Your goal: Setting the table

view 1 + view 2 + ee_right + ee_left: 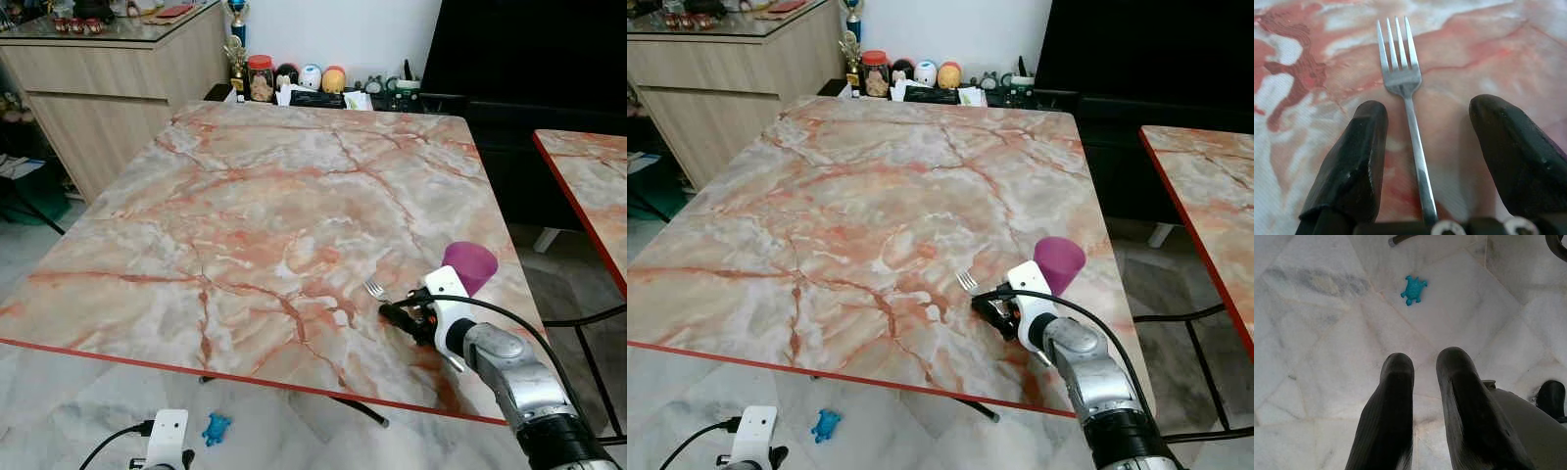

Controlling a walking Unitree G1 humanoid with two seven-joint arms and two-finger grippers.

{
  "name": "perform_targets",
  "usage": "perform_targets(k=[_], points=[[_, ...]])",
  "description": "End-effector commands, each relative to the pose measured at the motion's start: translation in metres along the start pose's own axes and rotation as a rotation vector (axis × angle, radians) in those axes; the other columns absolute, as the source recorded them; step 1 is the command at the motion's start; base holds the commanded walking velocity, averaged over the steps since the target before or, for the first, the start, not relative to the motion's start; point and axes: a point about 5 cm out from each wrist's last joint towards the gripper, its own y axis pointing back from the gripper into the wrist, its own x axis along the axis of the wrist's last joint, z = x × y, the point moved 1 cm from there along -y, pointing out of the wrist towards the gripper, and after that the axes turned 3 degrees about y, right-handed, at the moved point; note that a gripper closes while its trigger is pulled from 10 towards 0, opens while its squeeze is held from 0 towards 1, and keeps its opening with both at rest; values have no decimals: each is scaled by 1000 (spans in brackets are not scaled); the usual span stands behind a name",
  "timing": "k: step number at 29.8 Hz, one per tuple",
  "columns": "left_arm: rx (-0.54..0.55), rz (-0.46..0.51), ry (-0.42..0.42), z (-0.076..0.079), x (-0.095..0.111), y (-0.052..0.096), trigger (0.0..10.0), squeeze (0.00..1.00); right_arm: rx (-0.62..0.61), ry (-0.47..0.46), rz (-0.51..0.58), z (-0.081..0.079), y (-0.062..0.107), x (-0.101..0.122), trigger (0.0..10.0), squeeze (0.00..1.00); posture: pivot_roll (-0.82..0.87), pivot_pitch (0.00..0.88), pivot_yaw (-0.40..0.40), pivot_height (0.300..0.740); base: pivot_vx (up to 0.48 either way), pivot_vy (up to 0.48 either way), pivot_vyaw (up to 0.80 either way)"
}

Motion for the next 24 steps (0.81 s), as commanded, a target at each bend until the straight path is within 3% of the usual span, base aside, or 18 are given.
perform_targets(k=[1, 3, 4, 5, 6, 7, 8, 9, 15, 16, 17, 18, 19, 20, 24], points=[[0, -4, -4, 2, -1, 0, 10000, 0, -1, -3, 24, 1, -2, 6, 10000, 0, 65, 0, 5, 740, 0, 0, 0], [0, -4, -4, 3, -2, 0, 10000, 0, 2, -5, 25, 1, -3, 6, 10000, 0, 66, 0, 6, 740, 0, 0, 0], [-1, -6, -5, 4, -2, 0, 10000, 0, 8, -7, 27, -1, -3, 6, 9373, 0, 65, 0, 6, 740, 0, 0, 0], [-2, -7, -5, 4, -3, 0, 10000, 0, 9, -6, 27, -1, -3, 6, 4667, 0, 65, 0, 6, 740, 0, 0, 0], [-2, -7, -6, 4, -3, 0, 10000, 0, 9, -6, 27, -1, -4, 5, 4667, 0, 65, 0, 6, 740, 0, 0, 0], [-2, -8, -6, 5, -3, 0, 10000, 0, 6, -6, 26, -1, -4, 5, 3490, 0, 66, 0, 5, 740, 0, 0, 0], [-3, -10, -6, 5, -4, 0, 10000, 0, 0, -9, 24, -1, -5, 4, 314, 0, 66, 0, 6, 740, 0, 0, 0], [-3, -11, -6, 6, -4, 0, 10000, 0, 1, -10, 24, -1, -5, 4, 0, 0, 67, 0, 6, 740, 0, 0, 0], [-8, -16, -5, 10, -6, 0, 10000, 0, 21, 1, 14, -5, -6, 2, 0, 0, 66, 0, 7, 740, 0, 0, 0], [-10, -18, -5, 11, -7, 1, 10000, 0, 20, 3, 10, -5, -6, 1, 2353, 0, 67, 0, 6, 740, 0, 0, 0], [-11, -20, -5, 12, -9, 1, 10000, 0, 14, 8, 4, -5, -6, 0, 3333, 0, 66, 0, 6, 740, 0, 0, 0], [-11, -20, -4, 12, -9, 1, 10000, 0, 12, 10, 1, -5, -6, 0, 3333, 0, 66, 0, 6, 740, 0, 0, 0], [-11, -20, -5, 12, -8, 1, 10000, 0, 7, 11, -3, -4, -6, -1, 9255, 0, 66, 0, 5, 740, 0, 0, 0], [-10, -18, -4, 11, -7, 0, 10000, 0, 2, 8, -10, -3, -7, -2, 10000, 0, 67, 0, 5, 740, 0, 0, 0], [-10, -16, -3, 11, -5, 0, 10000, 0, 8, 4, -10, -4, -7, -3, 10000, 0, 67, 0, 5, 740, 0, 0, 0]])
